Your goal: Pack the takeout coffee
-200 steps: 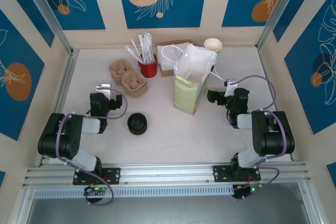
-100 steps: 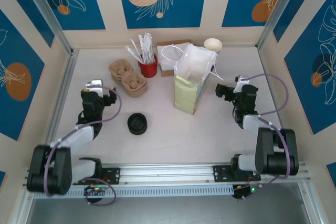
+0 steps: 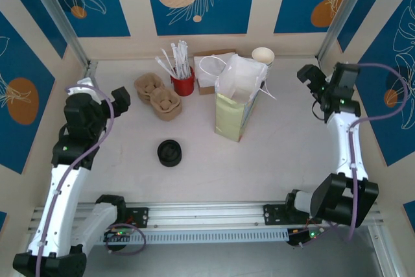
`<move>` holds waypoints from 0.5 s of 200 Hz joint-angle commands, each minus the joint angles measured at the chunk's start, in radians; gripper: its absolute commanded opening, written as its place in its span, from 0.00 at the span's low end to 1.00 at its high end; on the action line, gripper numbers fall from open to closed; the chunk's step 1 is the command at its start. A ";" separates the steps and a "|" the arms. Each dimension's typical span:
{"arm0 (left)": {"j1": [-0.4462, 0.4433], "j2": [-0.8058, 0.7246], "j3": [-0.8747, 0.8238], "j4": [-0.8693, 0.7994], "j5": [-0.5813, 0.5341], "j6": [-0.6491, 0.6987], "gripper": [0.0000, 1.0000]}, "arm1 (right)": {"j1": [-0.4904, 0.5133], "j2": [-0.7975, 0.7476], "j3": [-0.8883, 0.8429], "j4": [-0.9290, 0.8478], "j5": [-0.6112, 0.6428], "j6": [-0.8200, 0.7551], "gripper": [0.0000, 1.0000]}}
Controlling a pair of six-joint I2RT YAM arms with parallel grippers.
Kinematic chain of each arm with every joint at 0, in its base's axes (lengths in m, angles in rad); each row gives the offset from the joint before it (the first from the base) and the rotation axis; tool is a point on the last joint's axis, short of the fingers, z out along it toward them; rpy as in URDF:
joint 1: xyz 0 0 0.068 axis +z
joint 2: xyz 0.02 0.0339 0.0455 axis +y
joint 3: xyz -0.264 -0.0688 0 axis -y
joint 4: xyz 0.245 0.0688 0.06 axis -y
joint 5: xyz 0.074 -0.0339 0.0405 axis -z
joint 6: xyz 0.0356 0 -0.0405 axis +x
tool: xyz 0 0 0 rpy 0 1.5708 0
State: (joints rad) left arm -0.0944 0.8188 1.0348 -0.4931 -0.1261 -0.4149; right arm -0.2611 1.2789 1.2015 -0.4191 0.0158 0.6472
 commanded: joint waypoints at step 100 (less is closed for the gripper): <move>0.001 -0.048 0.151 -0.523 0.239 0.000 0.99 | 0.150 0.470 0.685 -0.433 -0.031 -0.017 0.73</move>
State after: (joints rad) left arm -0.0944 0.7628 1.1553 -0.9577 0.0853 -0.4355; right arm -0.1352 1.6825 1.7836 -0.7616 -0.0559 0.6350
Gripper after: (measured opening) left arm 0.995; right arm 0.746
